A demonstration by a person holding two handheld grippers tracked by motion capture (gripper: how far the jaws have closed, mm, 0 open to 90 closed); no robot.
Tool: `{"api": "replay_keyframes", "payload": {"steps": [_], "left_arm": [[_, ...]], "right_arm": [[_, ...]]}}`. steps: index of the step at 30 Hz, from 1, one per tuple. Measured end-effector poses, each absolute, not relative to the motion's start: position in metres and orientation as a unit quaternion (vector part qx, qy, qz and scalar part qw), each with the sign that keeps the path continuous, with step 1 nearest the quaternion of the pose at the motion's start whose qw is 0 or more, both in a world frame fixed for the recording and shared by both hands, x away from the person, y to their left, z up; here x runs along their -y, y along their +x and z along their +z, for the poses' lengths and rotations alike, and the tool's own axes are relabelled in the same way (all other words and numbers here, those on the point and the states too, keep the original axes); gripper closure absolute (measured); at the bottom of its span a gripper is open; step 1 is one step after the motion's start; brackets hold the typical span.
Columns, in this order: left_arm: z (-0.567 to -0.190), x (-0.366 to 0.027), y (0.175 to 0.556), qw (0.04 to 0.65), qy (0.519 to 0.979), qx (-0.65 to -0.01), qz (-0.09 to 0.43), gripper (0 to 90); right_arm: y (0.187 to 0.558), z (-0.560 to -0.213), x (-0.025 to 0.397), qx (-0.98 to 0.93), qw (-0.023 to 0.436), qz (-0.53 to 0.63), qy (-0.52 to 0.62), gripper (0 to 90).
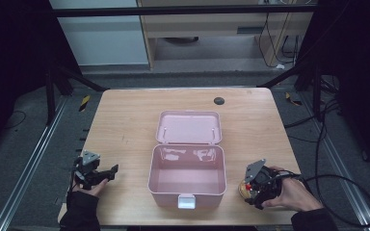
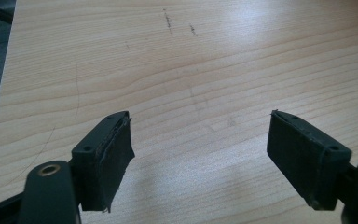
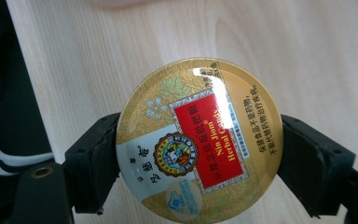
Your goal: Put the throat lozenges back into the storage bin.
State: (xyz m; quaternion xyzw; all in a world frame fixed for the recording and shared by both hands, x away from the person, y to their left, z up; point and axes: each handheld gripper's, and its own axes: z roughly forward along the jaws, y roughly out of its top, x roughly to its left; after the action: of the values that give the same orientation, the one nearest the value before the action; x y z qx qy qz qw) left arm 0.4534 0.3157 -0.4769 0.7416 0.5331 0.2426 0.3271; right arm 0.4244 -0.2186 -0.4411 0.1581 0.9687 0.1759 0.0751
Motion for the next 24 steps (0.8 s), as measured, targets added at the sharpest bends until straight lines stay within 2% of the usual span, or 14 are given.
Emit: {"api": "replay_keyframes", "payload": {"steps": [24], "left_arm": [[-0.477,-0.315,0.453,0.326,0.742,-0.533,0.242,21.2]], "right_arm": [[0.429,-0.361,0.213,-0.952,0.115,0.236,0.156,20.7]]}}
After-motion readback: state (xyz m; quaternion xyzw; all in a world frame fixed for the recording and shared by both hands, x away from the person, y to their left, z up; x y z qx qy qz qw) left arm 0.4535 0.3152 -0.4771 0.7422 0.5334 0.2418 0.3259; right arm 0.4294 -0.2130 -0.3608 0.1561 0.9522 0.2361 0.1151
